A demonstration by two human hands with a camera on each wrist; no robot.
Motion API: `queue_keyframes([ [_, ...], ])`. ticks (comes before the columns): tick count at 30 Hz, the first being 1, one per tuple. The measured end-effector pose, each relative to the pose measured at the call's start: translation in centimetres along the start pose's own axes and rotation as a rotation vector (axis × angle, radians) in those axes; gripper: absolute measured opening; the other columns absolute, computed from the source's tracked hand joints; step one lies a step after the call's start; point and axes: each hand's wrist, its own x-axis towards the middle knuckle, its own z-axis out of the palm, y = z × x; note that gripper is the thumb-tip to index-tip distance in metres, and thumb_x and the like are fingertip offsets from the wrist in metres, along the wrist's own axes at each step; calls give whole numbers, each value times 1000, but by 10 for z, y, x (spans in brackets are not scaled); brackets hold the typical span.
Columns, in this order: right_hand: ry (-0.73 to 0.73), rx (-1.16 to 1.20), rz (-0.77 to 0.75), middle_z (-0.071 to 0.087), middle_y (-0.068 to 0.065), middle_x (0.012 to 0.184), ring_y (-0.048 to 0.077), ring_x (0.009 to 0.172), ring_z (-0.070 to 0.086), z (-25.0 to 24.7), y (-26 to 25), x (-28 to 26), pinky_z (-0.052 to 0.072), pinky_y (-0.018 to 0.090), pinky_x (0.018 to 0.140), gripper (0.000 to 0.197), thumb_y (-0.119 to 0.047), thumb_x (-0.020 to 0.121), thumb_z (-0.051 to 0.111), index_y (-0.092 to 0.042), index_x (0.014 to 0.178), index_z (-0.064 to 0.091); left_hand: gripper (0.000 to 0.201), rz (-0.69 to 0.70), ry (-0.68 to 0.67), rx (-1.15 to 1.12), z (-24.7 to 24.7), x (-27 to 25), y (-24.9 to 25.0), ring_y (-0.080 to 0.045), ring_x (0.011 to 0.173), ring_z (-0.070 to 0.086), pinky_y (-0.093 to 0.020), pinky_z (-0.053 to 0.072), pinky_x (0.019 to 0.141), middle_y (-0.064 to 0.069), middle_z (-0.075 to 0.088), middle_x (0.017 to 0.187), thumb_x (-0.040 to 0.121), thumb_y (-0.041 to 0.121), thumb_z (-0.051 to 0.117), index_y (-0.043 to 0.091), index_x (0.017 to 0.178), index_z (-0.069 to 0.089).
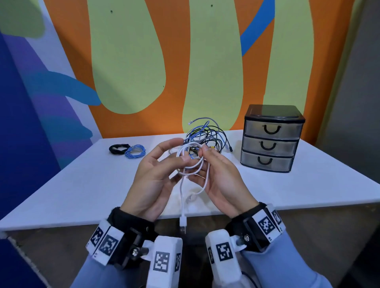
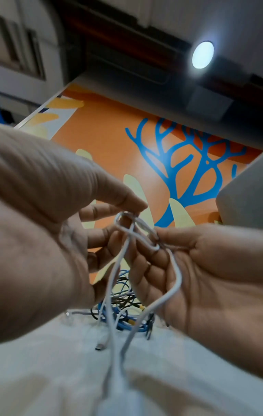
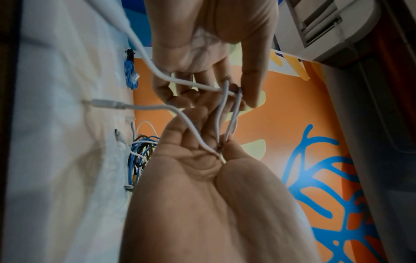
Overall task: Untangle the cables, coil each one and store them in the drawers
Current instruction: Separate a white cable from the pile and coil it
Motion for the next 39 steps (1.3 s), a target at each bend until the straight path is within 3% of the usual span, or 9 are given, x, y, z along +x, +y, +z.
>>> queue_keyframes([
  [4,85,-256,-191,72,5,87,21,80,65,0,12,5,50,48,87,25,-29,112,47,-10,103,60,28,205,150,365,3,1,-4,-23,83,72,-31,54,80,-16,79,93,80,0,83,10,104,74],
  [8,56,-560,-436,66,-7,83,16,78,61,3,16,1,52,45,82,24,-29,113,45,-11,101,56,21,508,381,1015,4,0,-7,-10,82,62,-34,52,75,8,67,90,79,38,88,27,80,70],
  [13,35,-679,-585,66,4,88,30,83,61,1,20,-1,51,59,81,24,-34,112,46,-17,101,58,33,468,419,1201,5,-7,0,-4,72,62,-36,52,75,13,70,77,84,62,78,31,74,75],
  [20,6,-150,-320,70,11,81,22,76,66,-4,15,2,55,33,77,26,-22,111,44,-12,92,57,18,125,208,501,8,-12,19,-17,72,60,-36,55,76,-4,69,77,96,10,66,7,79,72],
  [24,-49,125,-137,66,13,77,22,70,64,-8,11,-1,57,34,75,23,-28,98,57,-5,97,62,10,-180,98,67,4,-10,25,-23,73,64,-36,57,81,-11,64,84,93,19,66,9,89,65],
  [27,-100,301,-36,59,4,71,16,64,58,-10,9,1,55,29,67,22,-24,98,56,-5,100,67,11,-284,12,-35,-2,-7,25,-16,65,50,-28,45,66,-3,56,80,94,23,63,13,92,59],
  [33,-207,319,34,45,3,74,15,68,43,-19,11,3,41,29,70,28,-27,109,46,-11,97,64,12,-323,26,-40,-6,-5,24,-12,60,19,-24,24,55,6,31,66,100,23,61,13,93,60],
  [37,-191,374,31,67,16,102,24,94,67,-21,13,0,51,37,98,24,-23,104,53,-7,89,63,18,-220,126,67,-11,-4,24,-11,53,31,-25,32,62,6,24,57,95,25,69,9,87,72],
  [39,-176,394,12,67,15,98,24,85,70,-19,12,0,46,43,109,23,-21,103,53,-5,90,62,20,-136,157,115,-11,-6,24,-12,59,43,-28,45,73,4,37,56,97,23,69,5,90,74],
])
